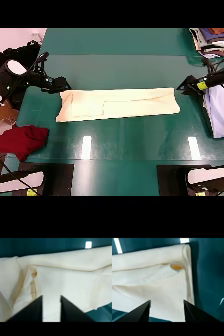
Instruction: Fold the shirts.
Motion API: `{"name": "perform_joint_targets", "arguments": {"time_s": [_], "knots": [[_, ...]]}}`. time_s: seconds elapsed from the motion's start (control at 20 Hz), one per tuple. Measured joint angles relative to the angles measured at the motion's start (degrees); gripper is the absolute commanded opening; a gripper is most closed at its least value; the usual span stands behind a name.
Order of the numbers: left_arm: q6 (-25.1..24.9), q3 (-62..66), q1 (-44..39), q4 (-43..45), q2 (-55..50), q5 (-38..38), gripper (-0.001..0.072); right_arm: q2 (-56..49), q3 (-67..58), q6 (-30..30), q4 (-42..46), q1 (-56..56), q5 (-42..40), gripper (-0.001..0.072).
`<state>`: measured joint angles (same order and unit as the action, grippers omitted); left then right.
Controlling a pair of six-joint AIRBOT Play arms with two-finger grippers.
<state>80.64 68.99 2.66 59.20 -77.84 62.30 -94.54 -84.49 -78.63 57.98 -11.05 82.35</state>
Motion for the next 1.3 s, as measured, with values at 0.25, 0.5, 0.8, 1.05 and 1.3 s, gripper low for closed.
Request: {"name": "perform_joint_targets", "arguments": {"time_s": [0.25,0.5,0.8,1.05,1.3], "knots": [[-0.9,0.6,-2.9,-2.0,-0.2,1.4,0.0025,-2.3,-0.5,1.7,-0.7,-4.9,3.1,0.0486],[-1.0,0.7,-9.5,-2.8,-0.5,-1.8,0.0025,-7.8,1.6,3.1,-2.8,-4.6,4.5,0.0486],[1.2,0.7,-17.1,-4.3,-2.0,-8.9,0.0025,-10.7,5.3,7.4,-8.6,-0.8,1.4,0.0016],[1.4,4.8,-23.4,-7.6,-9.4,-13.7,0.0024,-6.9,2.7,10.5,-11.0,2.0,2.8,0.0015],[1.7,14.0,-28.2,-8.5,-20.2,-12.7,0.0024,2.1,-3.5,10.8,-17.4,5.7,4.1,0.0015]]}}
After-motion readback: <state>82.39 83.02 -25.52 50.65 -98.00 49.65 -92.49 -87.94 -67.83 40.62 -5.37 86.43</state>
